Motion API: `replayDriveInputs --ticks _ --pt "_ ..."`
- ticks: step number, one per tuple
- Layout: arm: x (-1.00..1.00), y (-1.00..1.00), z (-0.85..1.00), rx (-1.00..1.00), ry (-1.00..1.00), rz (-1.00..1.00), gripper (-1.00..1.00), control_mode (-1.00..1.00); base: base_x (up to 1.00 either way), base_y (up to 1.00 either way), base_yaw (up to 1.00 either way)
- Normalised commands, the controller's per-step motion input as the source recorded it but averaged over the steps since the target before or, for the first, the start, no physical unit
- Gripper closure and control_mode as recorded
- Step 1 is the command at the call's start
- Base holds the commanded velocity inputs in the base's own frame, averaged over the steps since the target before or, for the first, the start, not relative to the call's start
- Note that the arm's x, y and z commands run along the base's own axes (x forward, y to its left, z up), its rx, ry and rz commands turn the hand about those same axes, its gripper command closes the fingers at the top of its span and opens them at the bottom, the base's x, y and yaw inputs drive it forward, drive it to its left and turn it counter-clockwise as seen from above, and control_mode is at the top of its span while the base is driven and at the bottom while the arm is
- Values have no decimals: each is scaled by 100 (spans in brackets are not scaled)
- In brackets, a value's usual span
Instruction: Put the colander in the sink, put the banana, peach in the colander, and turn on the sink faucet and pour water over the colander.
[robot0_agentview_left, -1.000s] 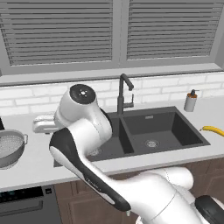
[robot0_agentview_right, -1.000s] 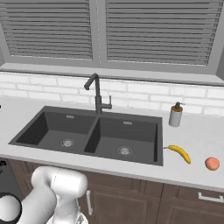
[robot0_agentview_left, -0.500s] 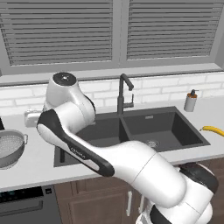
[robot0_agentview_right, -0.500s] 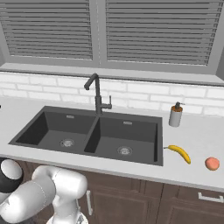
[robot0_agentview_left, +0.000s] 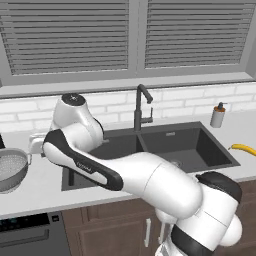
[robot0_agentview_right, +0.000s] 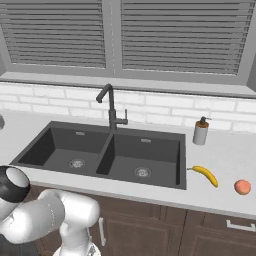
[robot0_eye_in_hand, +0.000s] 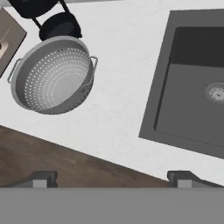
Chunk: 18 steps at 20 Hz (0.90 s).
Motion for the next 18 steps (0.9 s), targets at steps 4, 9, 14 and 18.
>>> replayDriveInputs --ticks 4,9,14,18 --pt "25 45 -21 19 3 11 -100 -100 0 0 0" --pt "24 39 -6 14 6 6 -100 -100 0 0 0" --pt "11 14 0 0 7 0 -100 -100 0 0 0" --pt "9 17 -8 0 6 0 -100 -100 0 0 0"
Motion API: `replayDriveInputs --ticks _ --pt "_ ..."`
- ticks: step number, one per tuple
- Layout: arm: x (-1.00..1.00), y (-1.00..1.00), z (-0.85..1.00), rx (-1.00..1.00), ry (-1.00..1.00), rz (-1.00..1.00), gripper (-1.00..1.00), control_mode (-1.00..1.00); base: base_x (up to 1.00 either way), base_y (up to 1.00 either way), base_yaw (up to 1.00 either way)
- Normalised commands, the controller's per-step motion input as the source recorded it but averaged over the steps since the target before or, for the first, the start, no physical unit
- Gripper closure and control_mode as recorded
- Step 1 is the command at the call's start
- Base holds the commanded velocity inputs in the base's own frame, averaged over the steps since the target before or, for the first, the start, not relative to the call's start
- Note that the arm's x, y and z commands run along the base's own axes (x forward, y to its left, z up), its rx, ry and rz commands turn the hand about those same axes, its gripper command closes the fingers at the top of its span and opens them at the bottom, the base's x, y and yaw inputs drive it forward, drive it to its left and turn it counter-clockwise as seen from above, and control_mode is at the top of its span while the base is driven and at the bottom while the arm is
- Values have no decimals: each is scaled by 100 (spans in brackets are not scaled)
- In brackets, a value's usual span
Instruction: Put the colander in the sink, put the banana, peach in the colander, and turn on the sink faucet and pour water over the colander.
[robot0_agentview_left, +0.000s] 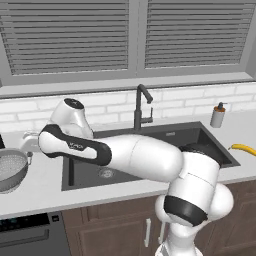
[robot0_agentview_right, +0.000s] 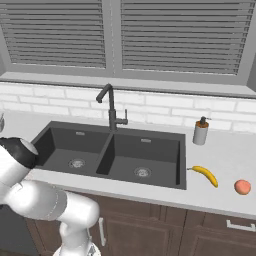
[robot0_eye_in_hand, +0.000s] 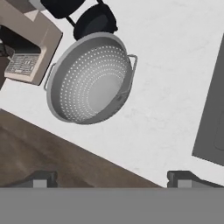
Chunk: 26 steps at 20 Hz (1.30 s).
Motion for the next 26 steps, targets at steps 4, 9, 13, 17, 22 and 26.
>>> replayDriveInputs --ticks 4,9,13,17,22,26 --pt "21 29 -17 0 7 0 -100 -100 0 0 0" --pt "27 31 -21 0 8 -1 -100 -100 0 0 0" --pt "30 28 -18 0 9 0 -100 -100 0 0 0" --pt "39 20 -1 -1 12 -4 -100 -100 0 0 0" --pt "47 9 0 -5 17 -4 -100 -100 0 0 0" --pt "38 0 0 -7 14 -1 -100 -100 0 0 0"
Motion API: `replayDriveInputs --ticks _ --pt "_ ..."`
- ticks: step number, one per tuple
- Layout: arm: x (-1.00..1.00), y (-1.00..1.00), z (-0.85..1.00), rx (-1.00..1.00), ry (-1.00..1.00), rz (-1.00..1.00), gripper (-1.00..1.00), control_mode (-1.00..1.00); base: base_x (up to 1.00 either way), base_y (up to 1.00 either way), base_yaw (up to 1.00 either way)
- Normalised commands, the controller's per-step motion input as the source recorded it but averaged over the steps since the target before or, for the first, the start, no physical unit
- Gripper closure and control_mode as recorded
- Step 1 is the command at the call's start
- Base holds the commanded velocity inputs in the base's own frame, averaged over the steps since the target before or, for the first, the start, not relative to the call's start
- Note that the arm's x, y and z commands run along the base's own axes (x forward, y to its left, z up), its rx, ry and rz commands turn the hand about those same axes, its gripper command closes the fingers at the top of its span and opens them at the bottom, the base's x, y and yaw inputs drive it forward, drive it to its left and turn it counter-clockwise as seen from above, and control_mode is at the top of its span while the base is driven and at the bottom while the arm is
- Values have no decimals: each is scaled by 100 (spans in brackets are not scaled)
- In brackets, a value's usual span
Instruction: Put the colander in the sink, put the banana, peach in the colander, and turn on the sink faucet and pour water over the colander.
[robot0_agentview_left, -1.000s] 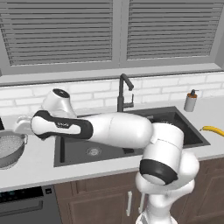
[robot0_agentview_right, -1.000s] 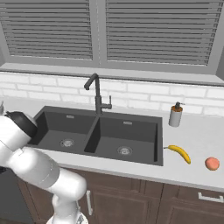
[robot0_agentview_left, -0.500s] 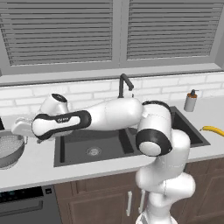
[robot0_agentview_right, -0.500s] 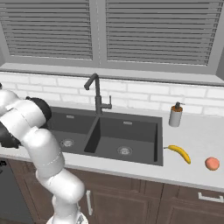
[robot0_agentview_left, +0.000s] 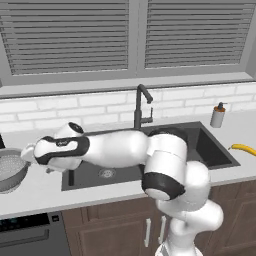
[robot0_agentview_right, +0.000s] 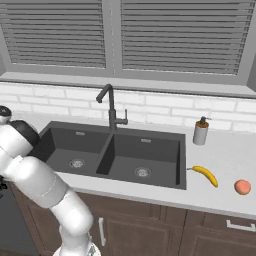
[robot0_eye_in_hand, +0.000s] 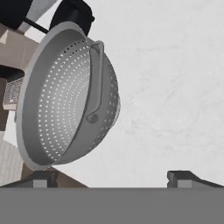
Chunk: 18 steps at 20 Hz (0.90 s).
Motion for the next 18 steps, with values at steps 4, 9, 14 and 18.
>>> replayDriveInputs --ticks 4,9,14,18 --pt "14 9 25 -5 13 0 -100 -100 0 0 0" --pt "6 18 28 -3 15 0 -100 -100 0 0 0" --pt "10 37 2 -8 16 0 -100 -100 0 0 0" --pt "24 38 0 -5 12 0 -100 -100 0 0 0"
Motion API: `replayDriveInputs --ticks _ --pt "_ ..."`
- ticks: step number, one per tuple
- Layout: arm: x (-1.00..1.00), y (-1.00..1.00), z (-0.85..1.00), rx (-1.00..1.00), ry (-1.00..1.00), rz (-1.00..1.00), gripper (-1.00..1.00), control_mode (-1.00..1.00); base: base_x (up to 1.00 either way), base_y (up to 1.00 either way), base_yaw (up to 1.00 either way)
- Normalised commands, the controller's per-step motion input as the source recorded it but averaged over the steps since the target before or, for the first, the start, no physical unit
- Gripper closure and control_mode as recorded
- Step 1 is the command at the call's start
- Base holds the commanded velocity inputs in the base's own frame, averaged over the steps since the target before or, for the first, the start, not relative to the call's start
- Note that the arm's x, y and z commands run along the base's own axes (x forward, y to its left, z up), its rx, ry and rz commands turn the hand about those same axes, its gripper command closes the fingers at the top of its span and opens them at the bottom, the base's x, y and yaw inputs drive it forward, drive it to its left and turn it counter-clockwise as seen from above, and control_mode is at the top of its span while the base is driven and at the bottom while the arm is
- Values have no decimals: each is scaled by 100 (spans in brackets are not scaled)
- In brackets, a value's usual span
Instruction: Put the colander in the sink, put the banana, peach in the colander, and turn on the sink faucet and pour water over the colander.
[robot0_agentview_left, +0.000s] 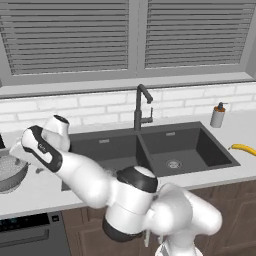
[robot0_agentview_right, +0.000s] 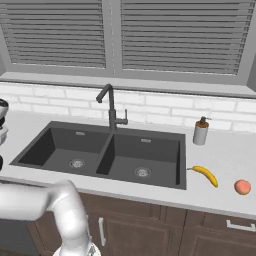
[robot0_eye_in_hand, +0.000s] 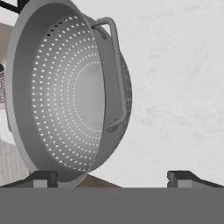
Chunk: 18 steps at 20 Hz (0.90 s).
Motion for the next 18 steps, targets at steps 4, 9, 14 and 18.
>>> replayDriveInputs --ticks 4,9,14,18 --pt "31 19 0 0 8 0 -100 -100 0 0 0" --pt "40 24 0 0 8 0 -100 -100 0 0 0" --pt "27 33 -1 -2 14 0 -100 -100 0 0 0" --pt "0 2 -14 -2 12 0 -100 -100 0 0 0"
